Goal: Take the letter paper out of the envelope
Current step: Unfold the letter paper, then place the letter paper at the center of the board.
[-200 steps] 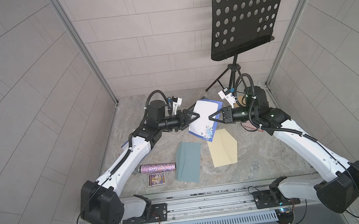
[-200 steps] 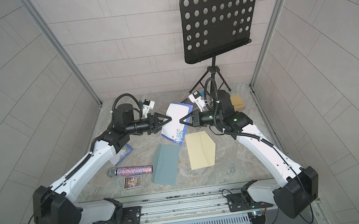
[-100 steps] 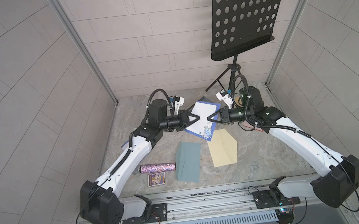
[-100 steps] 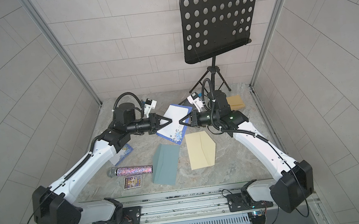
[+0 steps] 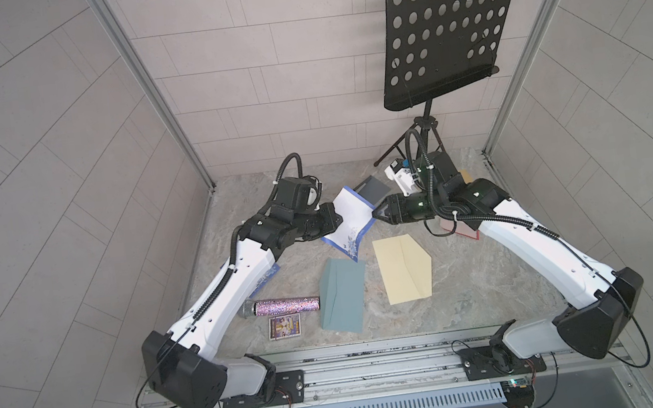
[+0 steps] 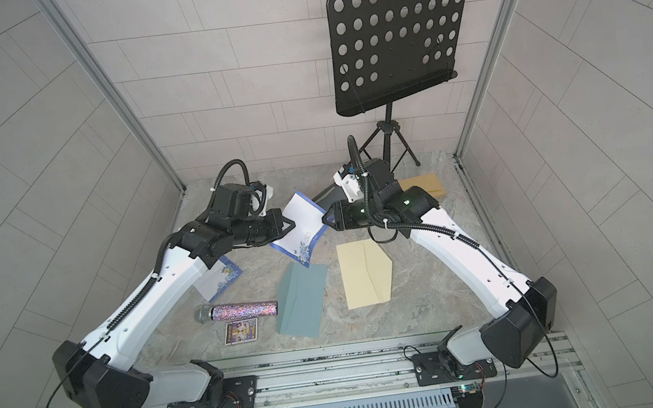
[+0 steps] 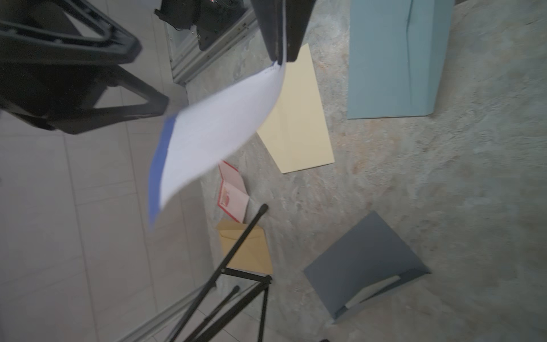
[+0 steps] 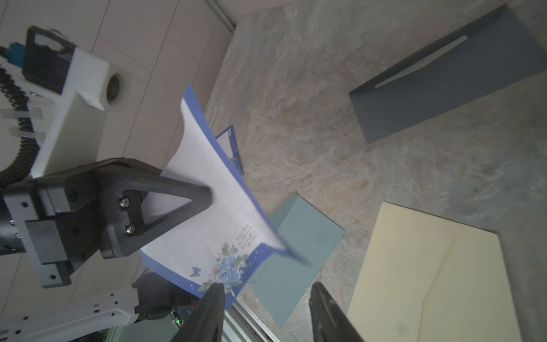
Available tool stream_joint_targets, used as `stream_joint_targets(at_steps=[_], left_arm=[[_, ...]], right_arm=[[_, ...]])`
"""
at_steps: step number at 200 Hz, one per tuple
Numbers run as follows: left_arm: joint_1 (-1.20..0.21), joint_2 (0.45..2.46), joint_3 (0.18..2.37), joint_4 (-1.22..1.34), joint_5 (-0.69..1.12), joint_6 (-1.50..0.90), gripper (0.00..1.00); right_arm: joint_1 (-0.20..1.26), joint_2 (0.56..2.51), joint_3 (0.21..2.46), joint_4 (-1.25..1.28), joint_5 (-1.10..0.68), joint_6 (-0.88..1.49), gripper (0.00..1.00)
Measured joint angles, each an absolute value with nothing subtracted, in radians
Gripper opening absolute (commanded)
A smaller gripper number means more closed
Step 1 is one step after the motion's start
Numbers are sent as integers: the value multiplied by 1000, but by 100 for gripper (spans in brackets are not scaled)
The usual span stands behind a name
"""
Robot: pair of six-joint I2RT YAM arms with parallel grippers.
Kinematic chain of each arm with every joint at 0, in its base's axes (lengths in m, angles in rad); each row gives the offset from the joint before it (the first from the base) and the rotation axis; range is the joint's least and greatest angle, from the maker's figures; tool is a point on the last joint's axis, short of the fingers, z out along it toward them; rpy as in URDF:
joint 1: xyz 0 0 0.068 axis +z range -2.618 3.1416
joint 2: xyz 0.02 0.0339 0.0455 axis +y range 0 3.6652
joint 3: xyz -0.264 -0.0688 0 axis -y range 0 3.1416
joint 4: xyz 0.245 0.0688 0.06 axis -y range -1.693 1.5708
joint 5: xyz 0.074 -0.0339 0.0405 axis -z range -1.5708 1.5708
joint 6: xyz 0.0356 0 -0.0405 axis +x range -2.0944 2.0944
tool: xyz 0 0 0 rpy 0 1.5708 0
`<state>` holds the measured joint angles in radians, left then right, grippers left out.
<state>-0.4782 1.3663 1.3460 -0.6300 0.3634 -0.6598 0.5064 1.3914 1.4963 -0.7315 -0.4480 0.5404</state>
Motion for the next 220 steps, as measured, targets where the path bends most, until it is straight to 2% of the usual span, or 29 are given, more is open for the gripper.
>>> stream_joint_targets(at_steps=[34, 70, 143, 220], left_arm=[[-397, 1421, 1346, -676, 216, -653, 0], [-298, 1568, 1343, -677, 163, -635, 0], [-21, 1818, 1361, -569, 195, -580, 0], [55, 1957, 1411, -498, 208, -488, 0]], right_arm=[[503, 1368, 1497, -766, -354, 519, 50], [503, 1332, 1466, -760, -350, 519, 50], [503, 1293, 1409, -759, -370, 524, 48], [503, 1296, 1399, -760, -375, 524, 48]])
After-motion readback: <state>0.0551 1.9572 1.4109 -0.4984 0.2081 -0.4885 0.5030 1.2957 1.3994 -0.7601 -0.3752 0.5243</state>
